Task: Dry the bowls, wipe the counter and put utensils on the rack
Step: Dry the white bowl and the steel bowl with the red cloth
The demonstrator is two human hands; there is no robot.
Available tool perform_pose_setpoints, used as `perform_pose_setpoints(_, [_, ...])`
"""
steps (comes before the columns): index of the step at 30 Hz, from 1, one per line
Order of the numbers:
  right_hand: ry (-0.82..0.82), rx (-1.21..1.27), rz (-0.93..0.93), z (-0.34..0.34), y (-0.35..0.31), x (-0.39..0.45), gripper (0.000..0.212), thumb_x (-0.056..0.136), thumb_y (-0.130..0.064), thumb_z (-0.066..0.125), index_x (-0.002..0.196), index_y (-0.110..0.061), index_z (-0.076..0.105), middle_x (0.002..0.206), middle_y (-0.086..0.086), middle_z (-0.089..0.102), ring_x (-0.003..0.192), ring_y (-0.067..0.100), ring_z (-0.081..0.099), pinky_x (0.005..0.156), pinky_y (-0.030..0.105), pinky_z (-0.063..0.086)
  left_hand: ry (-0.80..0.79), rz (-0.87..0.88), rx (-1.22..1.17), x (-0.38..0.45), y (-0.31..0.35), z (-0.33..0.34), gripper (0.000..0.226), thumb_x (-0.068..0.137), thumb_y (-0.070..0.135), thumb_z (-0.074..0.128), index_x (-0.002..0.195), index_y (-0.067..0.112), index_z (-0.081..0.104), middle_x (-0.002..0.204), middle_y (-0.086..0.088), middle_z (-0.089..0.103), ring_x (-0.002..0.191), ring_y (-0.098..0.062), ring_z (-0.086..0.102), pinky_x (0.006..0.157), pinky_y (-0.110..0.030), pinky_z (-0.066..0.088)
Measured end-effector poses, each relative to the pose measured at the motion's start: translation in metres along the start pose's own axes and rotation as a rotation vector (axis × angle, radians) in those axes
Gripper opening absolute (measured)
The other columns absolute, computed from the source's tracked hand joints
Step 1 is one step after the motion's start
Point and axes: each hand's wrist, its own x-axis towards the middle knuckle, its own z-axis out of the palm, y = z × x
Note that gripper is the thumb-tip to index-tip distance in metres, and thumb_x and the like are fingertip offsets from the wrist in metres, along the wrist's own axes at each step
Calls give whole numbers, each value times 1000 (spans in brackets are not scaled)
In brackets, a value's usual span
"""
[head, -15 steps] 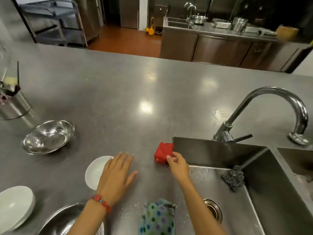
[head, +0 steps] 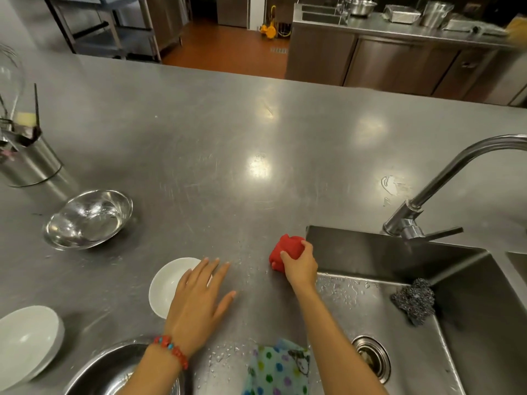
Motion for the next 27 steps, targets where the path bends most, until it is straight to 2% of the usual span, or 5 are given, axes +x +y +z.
perform_pose_setpoints(6, [-101,242,-86,-7,9,-21,49,82,-14,65,126,-17,44,128,12,51,101,21,53,89,35,49,5,-48,-55,-12,0,-7,101,72,76,-10,134,16,44,141,-7,46,133,-28,37,111,-44,25])
perform_pose_setpoints(11, [-281,568,-37,-14,7,-55,40,84,-14,64,114,-36,50,124,4,51,105,20,57,81,33,57,13,-93,-78,-30,-6,-16,104,69,79,-9,136,17,41,145,-6,39,138,-25,29,114,-39,18])
perform_pose_setpoints(16, [-476,742,6,-14,3,-87,41,86,-9,59,114,-38,55,113,-6,56,110,25,57,95,48,49,68,-195,-111,-53,-24,-26,52,91,40,47,137,19,37,148,-3,34,139,-20,25,113,-36,19])
perform_pose_setpoints(21, [-542,879,72,-4,-6,-118,35,85,-1,56,109,-26,59,108,-4,58,98,22,60,68,30,59,164,-239,-215,-64,-51,-39,45,88,30,56,127,9,50,131,-11,53,123,-27,45,103,-35,32])
perform_pose_setpoints(27, [-494,854,61,12,-15,-141,35,81,1,59,109,-20,60,113,7,58,94,26,61,57,28,58,109,-355,-446,-46,-92,-33,44,88,29,56,129,12,48,132,-12,51,122,-26,46,100,-31,34])
